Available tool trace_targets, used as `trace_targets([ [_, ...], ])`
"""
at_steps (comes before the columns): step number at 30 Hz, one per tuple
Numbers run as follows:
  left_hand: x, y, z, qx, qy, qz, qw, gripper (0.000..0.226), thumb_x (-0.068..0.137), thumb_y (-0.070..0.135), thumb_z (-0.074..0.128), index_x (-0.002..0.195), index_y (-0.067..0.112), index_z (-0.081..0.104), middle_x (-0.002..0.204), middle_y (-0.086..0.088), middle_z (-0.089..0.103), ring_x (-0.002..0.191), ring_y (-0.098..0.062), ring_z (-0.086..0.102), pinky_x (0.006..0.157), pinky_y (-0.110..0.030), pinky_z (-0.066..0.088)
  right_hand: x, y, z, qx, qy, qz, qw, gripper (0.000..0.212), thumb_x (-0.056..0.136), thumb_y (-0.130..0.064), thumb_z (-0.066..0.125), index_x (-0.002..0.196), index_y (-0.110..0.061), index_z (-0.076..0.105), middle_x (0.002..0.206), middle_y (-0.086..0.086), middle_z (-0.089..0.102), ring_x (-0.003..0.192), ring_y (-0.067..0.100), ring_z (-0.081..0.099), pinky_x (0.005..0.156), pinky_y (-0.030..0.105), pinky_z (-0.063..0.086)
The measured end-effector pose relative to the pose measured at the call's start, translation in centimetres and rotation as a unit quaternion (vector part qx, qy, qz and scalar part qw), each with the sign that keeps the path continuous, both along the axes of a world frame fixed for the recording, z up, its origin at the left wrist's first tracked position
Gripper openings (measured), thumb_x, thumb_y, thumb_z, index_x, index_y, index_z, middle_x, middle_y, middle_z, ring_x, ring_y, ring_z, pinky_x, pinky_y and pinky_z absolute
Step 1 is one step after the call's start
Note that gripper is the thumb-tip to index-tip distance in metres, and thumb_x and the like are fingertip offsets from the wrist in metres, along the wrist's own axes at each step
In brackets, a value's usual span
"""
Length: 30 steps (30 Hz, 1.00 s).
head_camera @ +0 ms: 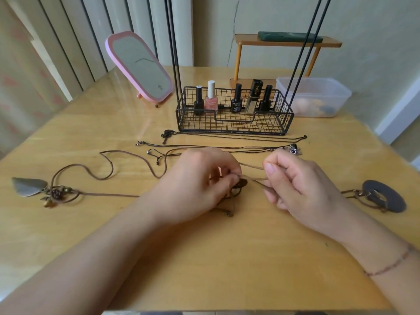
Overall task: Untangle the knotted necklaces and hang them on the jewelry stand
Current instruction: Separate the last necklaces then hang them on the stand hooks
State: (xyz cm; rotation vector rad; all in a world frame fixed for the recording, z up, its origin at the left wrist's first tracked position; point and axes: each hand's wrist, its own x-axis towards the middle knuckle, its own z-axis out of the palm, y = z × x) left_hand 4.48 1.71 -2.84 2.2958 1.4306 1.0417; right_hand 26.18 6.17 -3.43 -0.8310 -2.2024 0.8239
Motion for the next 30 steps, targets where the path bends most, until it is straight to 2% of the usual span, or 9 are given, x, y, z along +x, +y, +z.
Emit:
trace_targets([
  [4, -0.6, 0.6, -0.1, -0.086, -0.225, -0.008, 0.971, 0.013, 0.085, 0.034, 0.070, 0.085, 0.020, 0.072, 0.084, -0.008, 0.069, 0.072, -0.038, 0.061, 0.066, -0.047, 0.052, 0.1, 0.0, 0.2, 0.011, -0.043, -0.015, 0.999, 0.027, 0.101, -0.019, 0.044, 0.076, -0.026, 0.045, 0.062, -0.001, 0.061, 0.045, 0.007, 0.048, 0.048, 0.010, 0.032],
  [8, -0.5, 0.9, 0.1, -0.114, -0.371, -0.068, 0.919, 0.008, 0.081, 0.031, 0.067, 0.081, 0.024, 0.070, 0.087, 0.000, 0.067, 0.082, -0.021, 0.058, 0.079, -0.035, 0.046, 0.4, 0.2, 0.1, 0.032, -0.097, -0.016, 0.995, 0.025, 0.096, -0.028, 0.049, 0.071, -0.031, 0.051, 0.060, 0.004, 0.060, 0.050, 0.012, 0.050, 0.049, 0.032, 0.042],
  [10, 0.0, 0.9, 0.1, -0.119, -0.397, -0.095, 0.905, 0.003, 0.087, 0.020, 0.065, 0.085, 0.020, 0.067, 0.084, 0.001, 0.067, 0.083, -0.016, 0.059, 0.079, -0.026, 0.046, 0.4, 0.2, 0.5, 0.060, -0.087, -0.033, 0.994, 0.019, 0.091, -0.037, 0.052, 0.074, -0.031, 0.060, 0.072, -0.007, 0.067, 0.068, 0.010, 0.061, 0.062, 0.031, 0.049],
  [14, 0.9, 0.8, -0.1, -0.094, -0.374, -0.117, 0.915, 0.007, 0.096, 0.007, 0.052, 0.092, 0.005, 0.057, 0.078, -0.002, 0.065, 0.077, -0.012, 0.062, 0.076, -0.022, 0.050, -0.5, 0.1, 2.8, 0.091, -0.075, -0.016, 0.993, 0.033, 0.083, -0.056, 0.061, 0.097, -0.030, 0.076, 0.114, -0.020, 0.068, 0.116, 0.000, 0.057, 0.098, 0.019, 0.041],
  [18, 0.9, 0.9, -0.2, -0.077, -0.346, -0.097, 0.930, 0.007, 0.097, 0.012, 0.051, 0.093, 0.008, 0.055, 0.074, 0.006, 0.061, 0.068, -0.015, 0.055, 0.066, -0.028, 0.049, -2.3, 0.7, 4.6, 0.028, -0.092, 0.011, 0.995, 0.021, 0.081, -0.040, 0.065, 0.078, -0.021, 0.074, 0.091, -0.005, 0.073, 0.088, 0.008, 0.064, 0.080, 0.025, 0.046],
  [20, 0.8, 1.0, -0.3, -0.079, -0.353, -0.072, 0.929, 0.006, 0.096, 0.017, 0.052, 0.092, 0.014, 0.054, 0.072, 0.001, 0.056, 0.061, -0.017, 0.053, 0.060, -0.027, 0.049, -2.6, 1.4, 5.6, -0.163, 0.009, 0.055, 0.985, 0.023, 0.084, -0.029, 0.056, 0.070, -0.018, 0.070, 0.084, 0.004, 0.072, 0.086, 0.019, 0.063, 0.081, 0.035, 0.047],
  [23, 0.5, 1.0, -0.2, -0.097, -0.352, -0.080, 0.928, 0.006, 0.097, 0.019, 0.051, 0.093, 0.015, 0.053, 0.065, 0.004, 0.048, 0.050, -0.012, 0.044, 0.048, -0.023, 0.040, -1.7, 2.6, 6.4, -0.368, 0.137, 0.144, 0.908, 0.031, 0.089, -0.030, 0.055, 0.061, -0.017, 0.055, 0.074, 0.009, 0.060, 0.091, 0.029, 0.056, 0.093, 0.045, 0.043],
  [27, 0.0, 0.8, 0.0, -0.073, -0.249, -0.083, 0.962, 0.008, 0.100, 0.018, 0.050, 0.094, 0.018, 0.055, 0.064, 0.019, 0.047, 0.053, -0.001, 0.040, 0.053, -0.010, 0.032, -0.1, 3.9, 5.9, -0.360, 0.203, 0.166, 0.895, 0.039, 0.069, -0.037, 0.084, 0.055, -0.011, 0.059, 0.069, 0.010, 0.060, 0.092, 0.033, 0.059, 0.100, 0.051, 0.043],
  [30, -0.7, 1.0, -0.1, -0.060, -0.159, -0.051, 0.984, 0.010, 0.101, 0.020, 0.049, 0.094, 0.025, 0.054, 0.073, 0.022, 0.053, 0.066, 0.001, 0.049, 0.063, -0.011, 0.037, 1.8, 5.0, 7.4, -0.351, 0.300, 0.151, 0.874, 0.033, 0.064, -0.032, 0.084, 0.048, -0.016, 0.059, 0.055, 0.003, 0.058, 0.084, 0.030, 0.058, 0.097, 0.048, 0.046],
])
